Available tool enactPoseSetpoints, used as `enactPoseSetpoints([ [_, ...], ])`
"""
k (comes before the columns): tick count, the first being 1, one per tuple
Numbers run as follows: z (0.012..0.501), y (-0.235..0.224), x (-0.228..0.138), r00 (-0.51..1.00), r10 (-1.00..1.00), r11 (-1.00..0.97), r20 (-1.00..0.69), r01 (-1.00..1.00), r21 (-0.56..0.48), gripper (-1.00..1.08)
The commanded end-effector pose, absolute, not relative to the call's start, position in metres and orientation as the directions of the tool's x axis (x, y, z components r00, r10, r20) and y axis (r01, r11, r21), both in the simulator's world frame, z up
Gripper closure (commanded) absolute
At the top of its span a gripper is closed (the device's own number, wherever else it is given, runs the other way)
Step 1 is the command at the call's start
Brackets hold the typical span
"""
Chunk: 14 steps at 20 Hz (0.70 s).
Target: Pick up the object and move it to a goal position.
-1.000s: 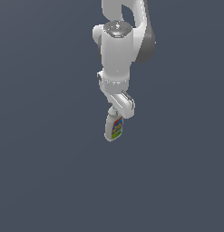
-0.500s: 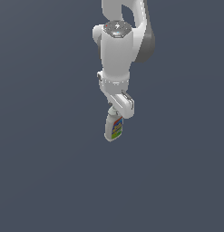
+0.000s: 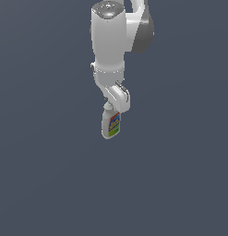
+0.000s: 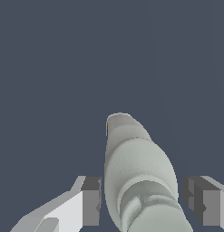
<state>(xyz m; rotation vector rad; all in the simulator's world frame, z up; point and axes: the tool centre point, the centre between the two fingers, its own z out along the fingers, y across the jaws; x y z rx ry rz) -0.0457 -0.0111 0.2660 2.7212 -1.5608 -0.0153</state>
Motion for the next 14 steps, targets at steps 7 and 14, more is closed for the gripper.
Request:
enactPoseSetpoints([
  [7,0.346,-0.059,-0.054,0.504,-0.864,-0.504,0.0,-0.864,-0.003,1.08],
  [14,0.416,-0.105,-0.063,0.504,-0.864,-0.504,-0.001,-0.864,-0.002,1.08],
])
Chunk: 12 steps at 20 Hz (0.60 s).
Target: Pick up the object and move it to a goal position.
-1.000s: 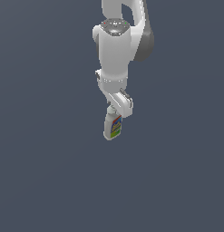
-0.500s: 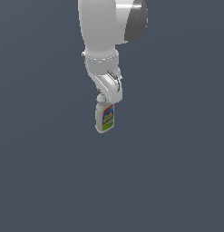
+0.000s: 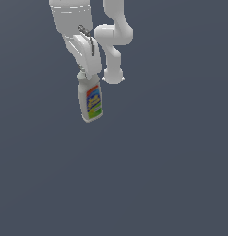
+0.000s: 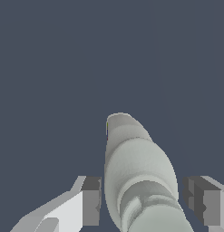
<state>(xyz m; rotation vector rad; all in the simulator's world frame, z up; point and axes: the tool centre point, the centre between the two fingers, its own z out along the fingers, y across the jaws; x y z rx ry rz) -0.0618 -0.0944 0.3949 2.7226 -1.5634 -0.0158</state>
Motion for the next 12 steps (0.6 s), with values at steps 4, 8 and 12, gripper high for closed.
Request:
enactPoseSetpoints([
  [4,0.455,-0.13,-0.068,0.504,-0.863,-0.504,-0.001,-0.863,-0.002,1.08],
  [8,0.488,-0.151,-0.071,0.505,-0.863,-0.505,0.0,-0.863,-0.001,1.08],
  [12,0.516,-0.169,-0.073,0.505,-0.863,-0.505,0.0,-0.863,-0.001,1.08],
])
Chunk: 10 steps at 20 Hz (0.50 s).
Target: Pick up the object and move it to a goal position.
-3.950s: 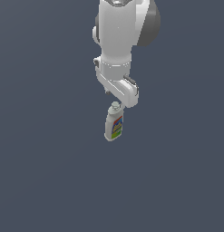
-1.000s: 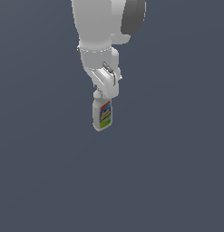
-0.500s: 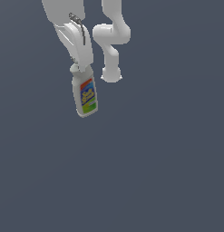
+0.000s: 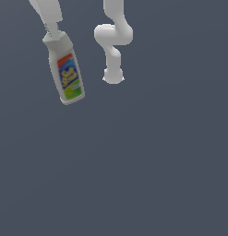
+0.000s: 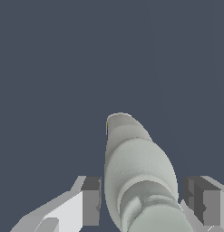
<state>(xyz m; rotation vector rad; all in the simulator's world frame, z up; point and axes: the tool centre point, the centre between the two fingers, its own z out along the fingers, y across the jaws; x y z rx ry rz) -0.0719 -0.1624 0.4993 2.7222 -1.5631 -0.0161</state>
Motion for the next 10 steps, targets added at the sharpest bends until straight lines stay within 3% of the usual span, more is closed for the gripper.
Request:
enactPoseSetpoints([
  [1,0.522,-0.173,-0.074,0.505,-0.863,-0.505,0.0,-0.863,-0.001,1.08],
  [10,0.562,-0.2,-0.076,0.505,-0.863,-0.505,0.0,-0.863,0.0,1.08],
])
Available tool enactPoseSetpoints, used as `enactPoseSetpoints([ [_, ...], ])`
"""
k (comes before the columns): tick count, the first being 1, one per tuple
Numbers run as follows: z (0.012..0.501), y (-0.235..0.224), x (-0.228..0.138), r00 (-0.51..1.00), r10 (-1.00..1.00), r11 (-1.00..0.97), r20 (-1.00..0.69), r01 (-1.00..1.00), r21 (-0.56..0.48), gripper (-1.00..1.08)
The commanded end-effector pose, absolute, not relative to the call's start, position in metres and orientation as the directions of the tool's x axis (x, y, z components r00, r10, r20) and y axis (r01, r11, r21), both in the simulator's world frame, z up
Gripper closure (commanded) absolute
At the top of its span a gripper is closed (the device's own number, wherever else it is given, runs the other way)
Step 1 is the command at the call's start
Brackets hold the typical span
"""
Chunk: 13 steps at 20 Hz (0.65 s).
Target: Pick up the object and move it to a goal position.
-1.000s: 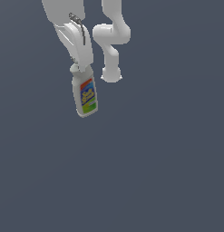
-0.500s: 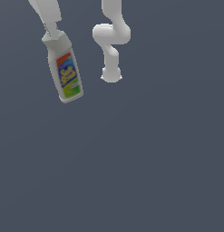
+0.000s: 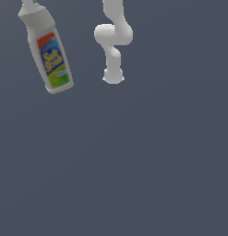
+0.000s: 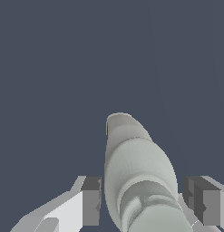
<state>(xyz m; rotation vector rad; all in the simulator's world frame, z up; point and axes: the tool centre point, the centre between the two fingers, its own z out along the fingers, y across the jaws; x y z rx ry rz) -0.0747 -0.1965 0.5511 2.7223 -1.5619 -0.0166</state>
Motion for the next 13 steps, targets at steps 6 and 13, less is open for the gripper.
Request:
enactPoseSetpoints([
  [6,0.575,-0.208,-0.076,0.505,-0.863,-0.505,0.0,-0.863,0.0,1.08],
  [13,0.578,-0.211,-0.075,0.505,-0.863,-0.505,0.0,-0.863,0.0,1.08],
])
